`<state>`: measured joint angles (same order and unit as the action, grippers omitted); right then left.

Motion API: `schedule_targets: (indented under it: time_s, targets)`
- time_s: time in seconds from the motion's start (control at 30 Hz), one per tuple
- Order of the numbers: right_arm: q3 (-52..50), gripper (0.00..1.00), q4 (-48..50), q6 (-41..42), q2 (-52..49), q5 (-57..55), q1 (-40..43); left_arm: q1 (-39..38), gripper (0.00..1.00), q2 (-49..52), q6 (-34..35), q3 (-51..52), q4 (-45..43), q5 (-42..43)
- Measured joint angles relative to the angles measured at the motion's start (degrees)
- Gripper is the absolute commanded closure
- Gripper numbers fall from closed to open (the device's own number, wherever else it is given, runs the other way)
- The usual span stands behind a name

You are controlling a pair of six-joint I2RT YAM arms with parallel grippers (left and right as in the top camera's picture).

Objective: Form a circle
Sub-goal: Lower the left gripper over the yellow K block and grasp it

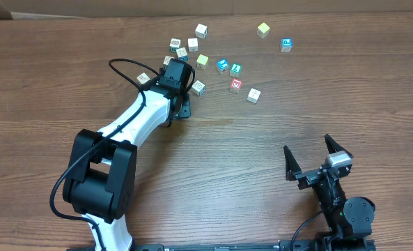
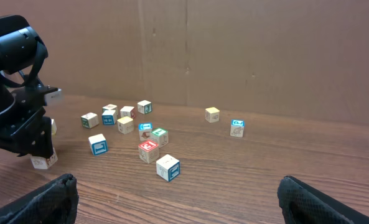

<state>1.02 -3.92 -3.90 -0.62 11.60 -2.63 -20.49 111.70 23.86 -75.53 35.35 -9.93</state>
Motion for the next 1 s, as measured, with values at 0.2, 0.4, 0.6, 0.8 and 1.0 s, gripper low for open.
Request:
schedule_targets:
  time_s: [0.2, 0.4, 0.6, 0.8, 1.0]
  targets:
    - [0.00, 0.00, 0.02, -0.02, 0.00, 0.00, 0.00, 0.00, 0.72, 0.00, 0.24, 0.07, -1.29, -0.02]
    - [0.00, 0.00, 0.02, 0.00, 0.00, 0.00, 0.00, 0.00, 0.72, 0.00, 0.24, 0.07, -1.51, -0.02]
    - [0.00, 0.00, 0.00, 0.00, 0.00, 0.00, 0.00, 0.00, 0.79, 0.00, 0.26, 0.07, -3.23, -0.07]
    - [0.00, 0.00, 0.04, 0.00, 0.00, 0.00, 0.02, 0.00, 0.56, 0.00, 0.17, 0.09, -4.11, -0.22]
    - [0.00, 0.00, 0.00, -0.02, 0.00, 0.02, 0.02, 0.00, 0.55, 0.00, 0.44, 0.55, -4.42, -0.20]
